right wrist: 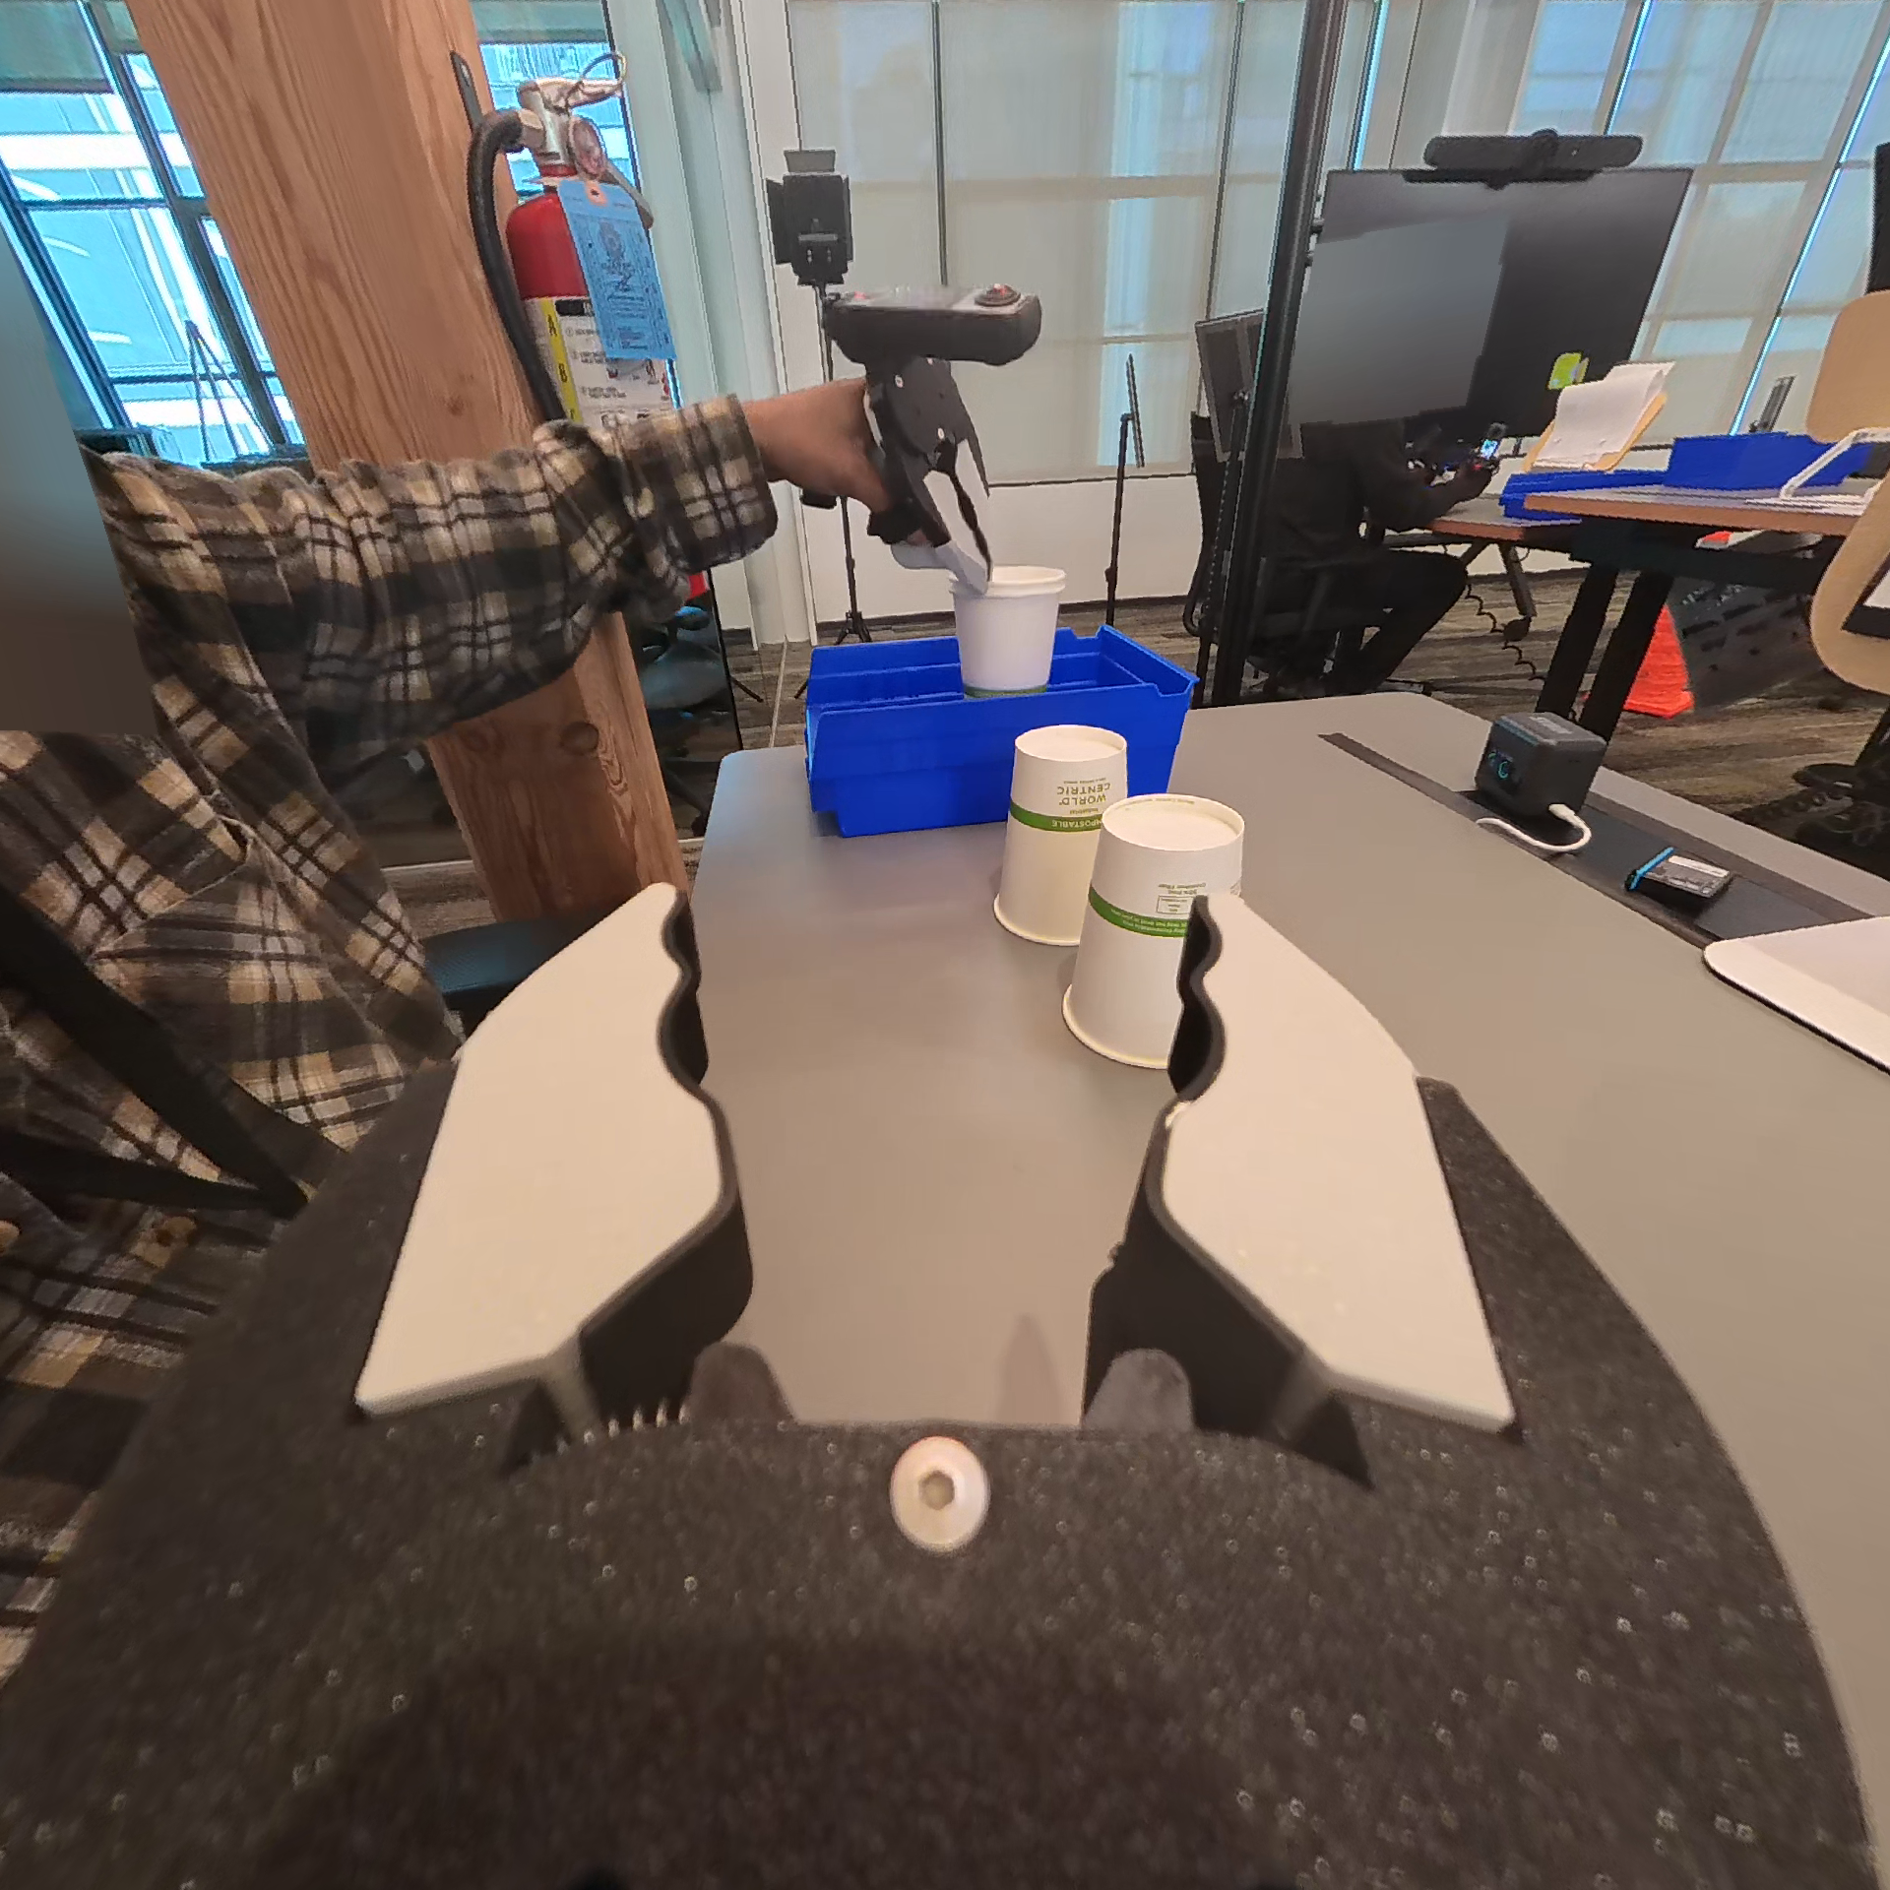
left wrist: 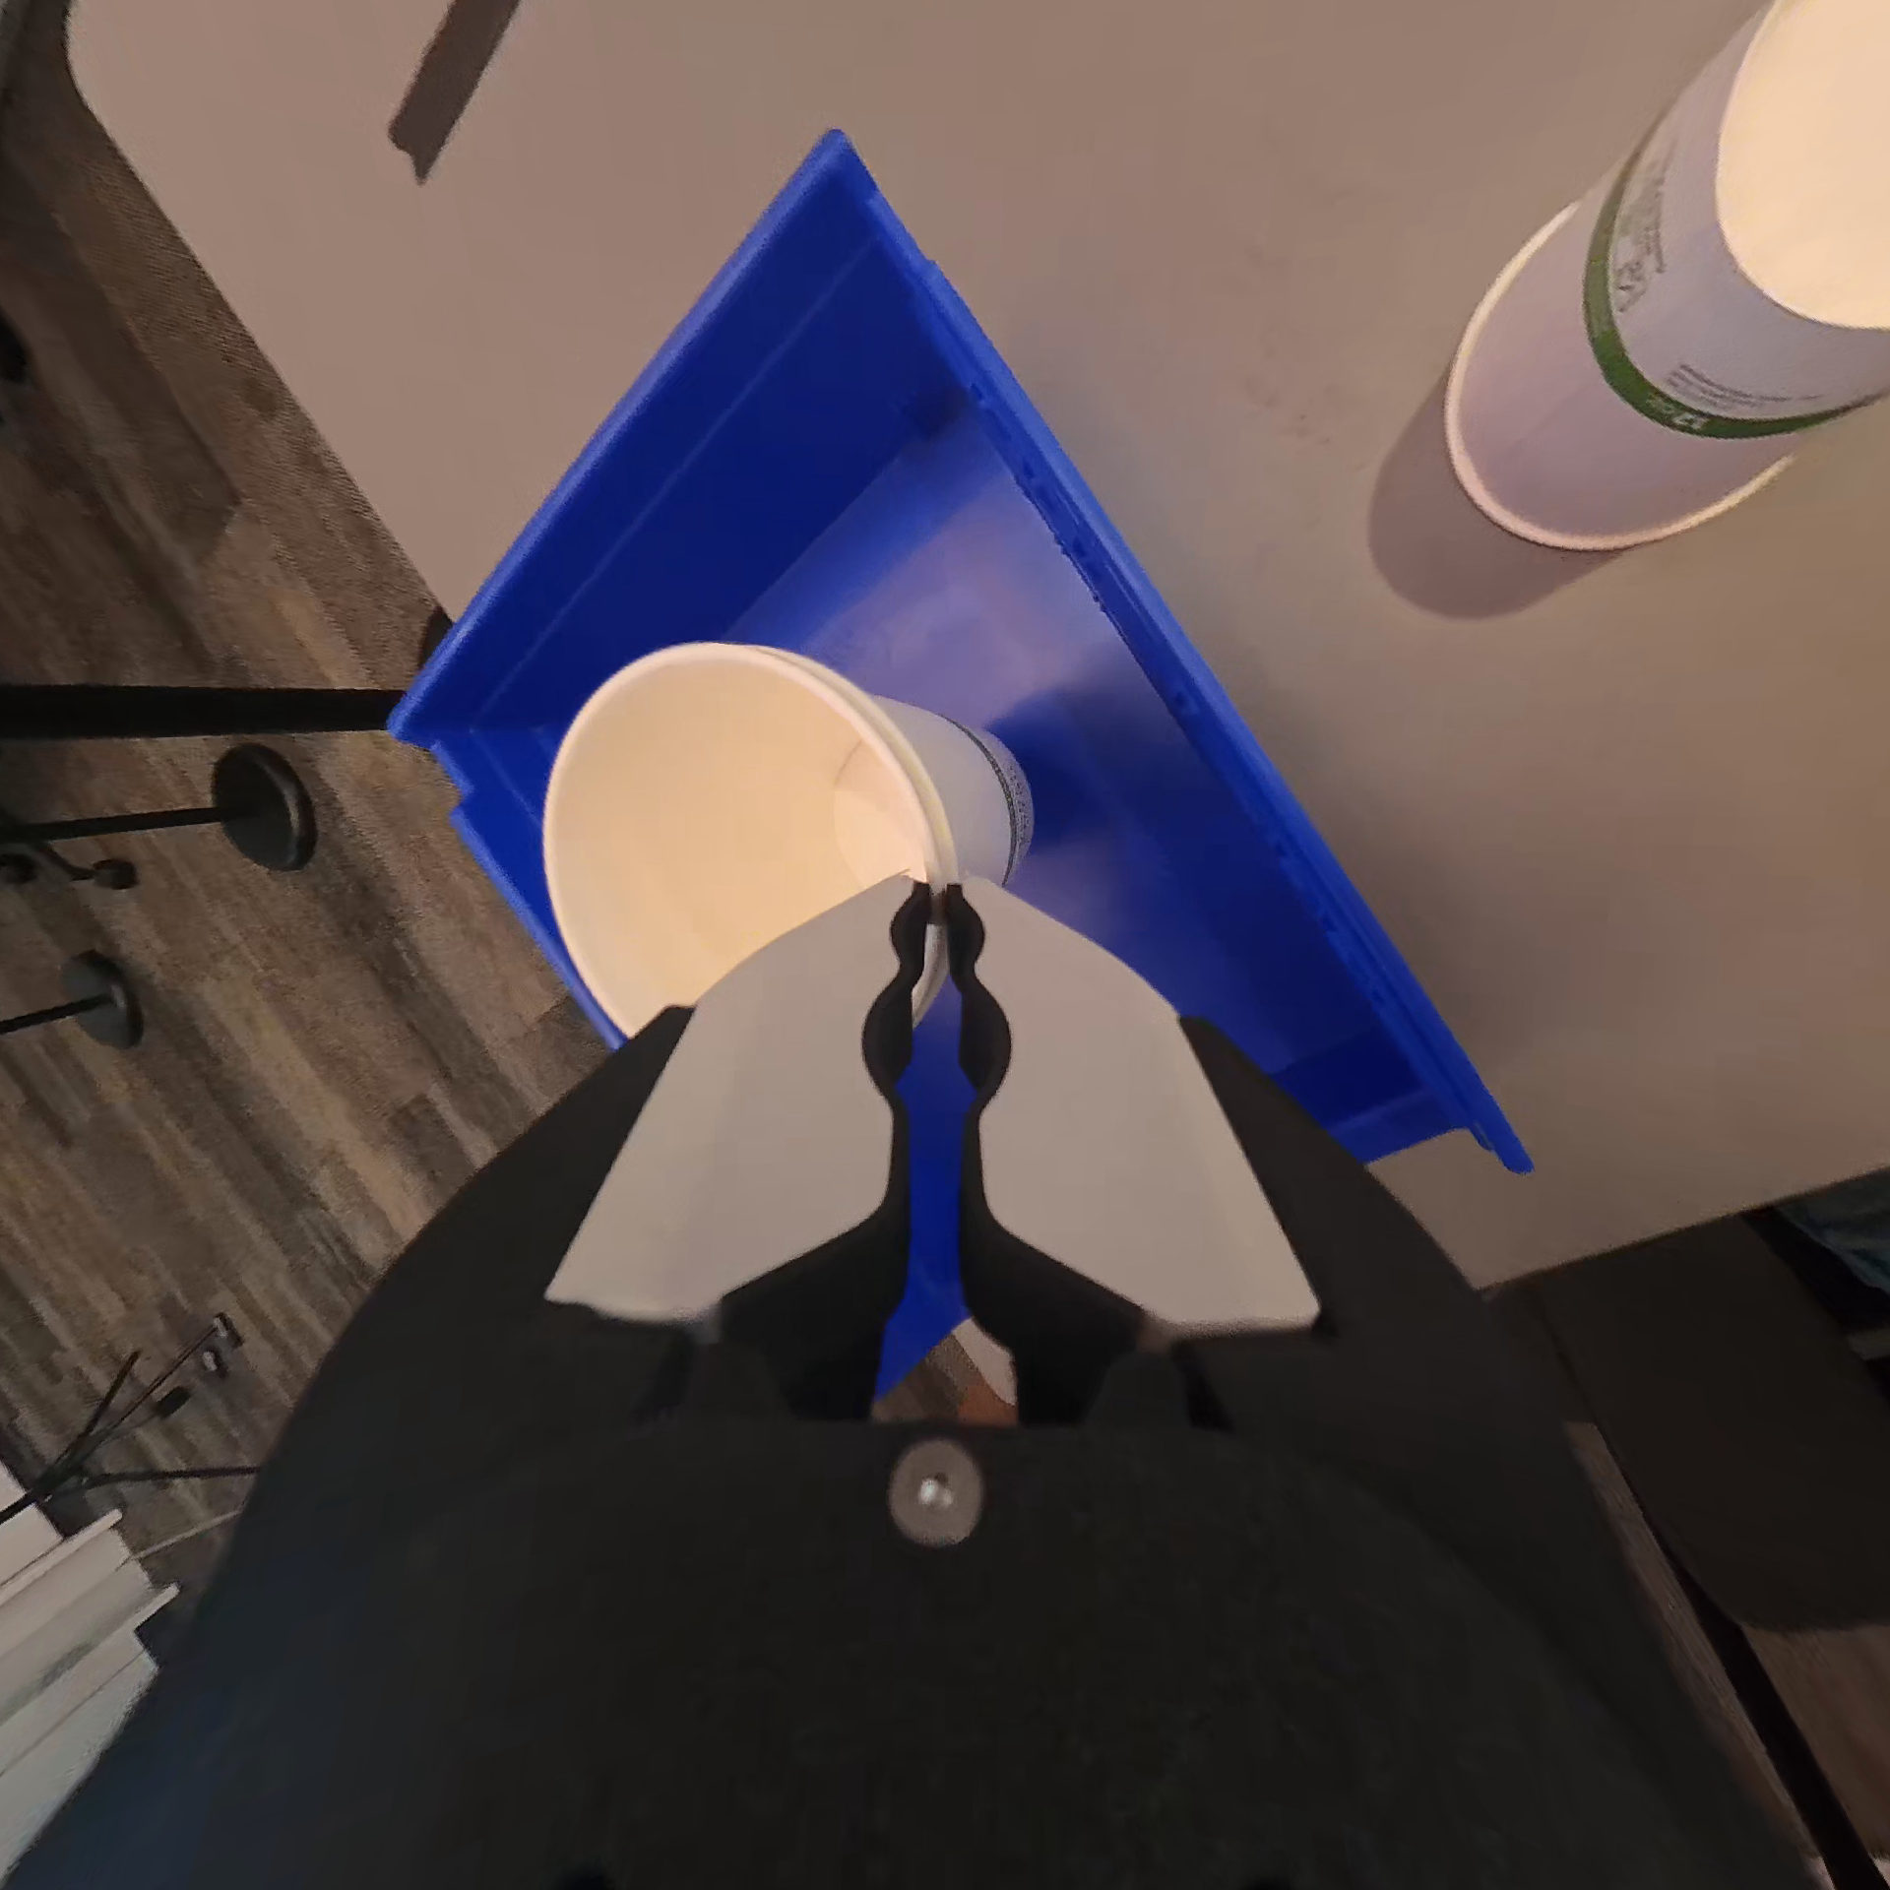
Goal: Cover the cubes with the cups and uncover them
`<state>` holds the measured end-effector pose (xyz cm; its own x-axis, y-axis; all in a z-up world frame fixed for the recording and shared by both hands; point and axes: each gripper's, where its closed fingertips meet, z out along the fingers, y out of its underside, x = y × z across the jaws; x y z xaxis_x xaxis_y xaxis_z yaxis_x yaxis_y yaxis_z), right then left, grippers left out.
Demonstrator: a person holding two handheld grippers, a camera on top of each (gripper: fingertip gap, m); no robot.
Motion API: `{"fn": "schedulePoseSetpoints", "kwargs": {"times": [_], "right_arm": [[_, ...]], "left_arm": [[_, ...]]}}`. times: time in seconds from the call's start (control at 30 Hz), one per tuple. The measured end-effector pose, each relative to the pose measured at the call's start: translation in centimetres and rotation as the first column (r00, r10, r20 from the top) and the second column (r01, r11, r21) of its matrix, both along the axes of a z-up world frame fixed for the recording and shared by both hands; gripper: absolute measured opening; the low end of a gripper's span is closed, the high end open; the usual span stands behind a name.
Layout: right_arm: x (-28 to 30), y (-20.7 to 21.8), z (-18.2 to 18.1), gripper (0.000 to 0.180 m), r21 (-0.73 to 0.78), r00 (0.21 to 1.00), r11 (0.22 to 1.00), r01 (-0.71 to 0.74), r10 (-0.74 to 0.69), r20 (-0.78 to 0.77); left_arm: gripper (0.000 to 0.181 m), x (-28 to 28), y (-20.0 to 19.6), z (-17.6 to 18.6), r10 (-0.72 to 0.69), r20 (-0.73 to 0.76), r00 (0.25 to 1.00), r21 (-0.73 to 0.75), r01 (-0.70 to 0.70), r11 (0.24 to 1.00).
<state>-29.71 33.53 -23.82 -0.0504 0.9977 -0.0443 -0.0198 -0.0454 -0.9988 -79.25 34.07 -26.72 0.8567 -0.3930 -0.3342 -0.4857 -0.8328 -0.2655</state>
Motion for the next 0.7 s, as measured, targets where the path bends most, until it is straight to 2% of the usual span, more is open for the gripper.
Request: {"fn": "schedulePoseSetpoints", "kwargs": {"times": [0.03,0.37,0.5,0.7], "right_arm": [[0.0,0.0,0.0,0.089,-0.002,1.000,1.000,0.000,0.000,0.001],[-0.4,0.2,-0.4,0.089,-0.002,1.000,1.000,0.005,-0.005,0.015],[-0.4,0.2,-0.5,0.088,-0.003,1.000,1.000,0.004,-0.003,0.017],[-0.6,0.3,-0.6,0.088,-0.007,1.000,1.000,0.000,0.000,0.014]], "left_arm": [[0.003,-0.2,0.1,0.2,0.010,-0.018,1.000,0.011,-0.010,1.000],[0.003,-0.3,-0.3,0.1,0.132,-0.053,0.990,-0.018,-0.133,0.991],[0.003,-1.2,-0.3,-0.2,0.164,-0.116,0.980,-0.005,-0.166,0.986],[0.003,-2.0,0.0,1.9,0.179,-0.264,0.948,0.088,-0.162,0.983]]}}
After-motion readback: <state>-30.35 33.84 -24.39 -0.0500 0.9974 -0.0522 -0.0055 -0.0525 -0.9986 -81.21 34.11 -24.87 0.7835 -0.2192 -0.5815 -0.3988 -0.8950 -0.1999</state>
